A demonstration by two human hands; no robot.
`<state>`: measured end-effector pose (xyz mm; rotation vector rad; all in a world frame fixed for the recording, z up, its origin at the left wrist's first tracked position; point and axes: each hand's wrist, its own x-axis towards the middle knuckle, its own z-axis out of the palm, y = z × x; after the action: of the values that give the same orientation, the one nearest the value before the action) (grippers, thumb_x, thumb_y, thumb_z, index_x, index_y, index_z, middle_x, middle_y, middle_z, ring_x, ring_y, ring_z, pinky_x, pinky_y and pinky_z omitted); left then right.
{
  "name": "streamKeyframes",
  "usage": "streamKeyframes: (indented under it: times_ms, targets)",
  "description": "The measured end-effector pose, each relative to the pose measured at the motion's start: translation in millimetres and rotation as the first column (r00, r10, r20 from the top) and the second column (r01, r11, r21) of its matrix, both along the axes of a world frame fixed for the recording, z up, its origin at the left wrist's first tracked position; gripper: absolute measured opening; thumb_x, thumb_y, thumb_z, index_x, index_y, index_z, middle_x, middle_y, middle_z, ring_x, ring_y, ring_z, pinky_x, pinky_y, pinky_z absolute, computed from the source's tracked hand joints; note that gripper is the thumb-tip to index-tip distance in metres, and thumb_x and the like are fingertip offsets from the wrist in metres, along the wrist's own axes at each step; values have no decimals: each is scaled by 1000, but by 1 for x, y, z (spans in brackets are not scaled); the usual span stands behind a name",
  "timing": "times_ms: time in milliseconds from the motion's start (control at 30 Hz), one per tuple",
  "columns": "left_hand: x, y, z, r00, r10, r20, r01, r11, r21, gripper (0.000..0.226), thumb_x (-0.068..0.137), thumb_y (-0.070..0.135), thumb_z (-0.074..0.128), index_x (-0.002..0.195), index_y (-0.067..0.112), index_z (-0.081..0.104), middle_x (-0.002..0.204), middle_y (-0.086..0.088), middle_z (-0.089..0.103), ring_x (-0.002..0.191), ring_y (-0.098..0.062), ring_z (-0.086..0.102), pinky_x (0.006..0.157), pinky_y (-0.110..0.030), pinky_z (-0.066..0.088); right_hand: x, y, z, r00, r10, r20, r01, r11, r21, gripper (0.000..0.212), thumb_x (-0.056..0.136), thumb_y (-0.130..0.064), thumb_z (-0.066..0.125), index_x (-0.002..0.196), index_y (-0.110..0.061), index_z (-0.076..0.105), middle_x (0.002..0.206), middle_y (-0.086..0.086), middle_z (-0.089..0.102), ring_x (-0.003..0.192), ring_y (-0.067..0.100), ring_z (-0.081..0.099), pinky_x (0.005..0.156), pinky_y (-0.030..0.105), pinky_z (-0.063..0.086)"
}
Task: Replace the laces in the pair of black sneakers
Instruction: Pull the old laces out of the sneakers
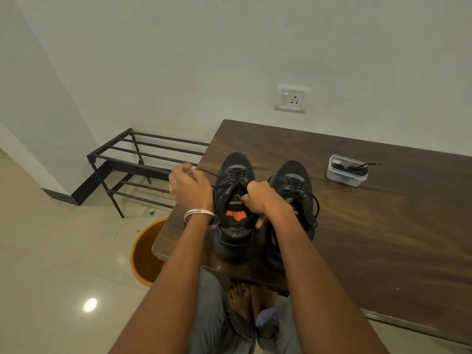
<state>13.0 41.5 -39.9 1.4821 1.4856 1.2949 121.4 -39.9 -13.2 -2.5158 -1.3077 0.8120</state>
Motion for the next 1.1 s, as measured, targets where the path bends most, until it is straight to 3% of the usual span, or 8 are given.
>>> streamKeyframes:
  times_ms: [100,233,533,667,733,833,967,1100]
  targets:
    - [-2,1,0,933,-137,-332,218,950,223,29,86,19,58,114,20,63,119,-4,52,114,-23,42,94,-42,37,0,0,1,1000,7,18,-7,1000,-8,24,103,-24,46,109,-3,57,106,16,63,70,30,70,61,32,56]
    - [8,-5,-4,670,-285,-685,508,850,144,27,86,37,60,112,35,68,127,8,49,124,-18,33,100,-44,24,-1,0,2,1000,11,24,-11,1000,-10,26,102,-21,47,115,-1,57,111,19,62,83,33,69,73,38,59]
    - [25,-14,-10,501,-140,-854,497,855,151,29,98,32,40,108,16,62,113,-2,54,113,-21,46,93,-47,31,-4,-3,3,1000,-19,8,19,1000,-6,19,102,-16,46,104,0,56,101,19,59,67,35,72,64,41,62]
    - [24,-7,-13,726,-357,-588,411,911,-45,24,98,17,40,111,10,60,117,-9,53,113,-26,50,94,-50,38,-4,-2,1,999,-24,39,24,1000,3,18,102,-16,45,105,-2,57,105,19,59,71,32,67,68,37,59]
    - [18,-1,-8,934,-347,-79,336,933,-130,21,98,11,40,100,7,61,101,-9,59,98,-25,58,82,-38,45,-4,-1,1,999,-40,22,40,999,-7,18,102,-19,45,102,-4,55,103,18,59,66,31,68,64,35,59]
    - [7,-1,7,879,-68,473,198,952,-232,26,103,17,35,84,14,52,75,0,52,67,-10,49,64,-23,40,-2,0,0,998,-62,-11,62,998,-23,21,103,-21,45,104,-2,54,110,19,59,55,27,67,53,32,56]
    - [-3,3,-1,978,-44,206,45,999,-1,18,99,23,43,91,13,56,83,-4,56,77,-18,53,73,-39,47,1,0,-4,991,-109,-73,107,994,-27,33,102,-24,44,122,0,53,121,21,58,59,27,68,51,31,55]
    - [-4,7,-8,920,-172,-351,275,923,268,21,91,35,56,104,23,67,108,-2,57,109,-23,46,93,-46,37,3,2,-9,982,-136,-130,134,991,-25,35,102,-26,45,125,-1,54,124,22,58,59,26,68,45,27,52]
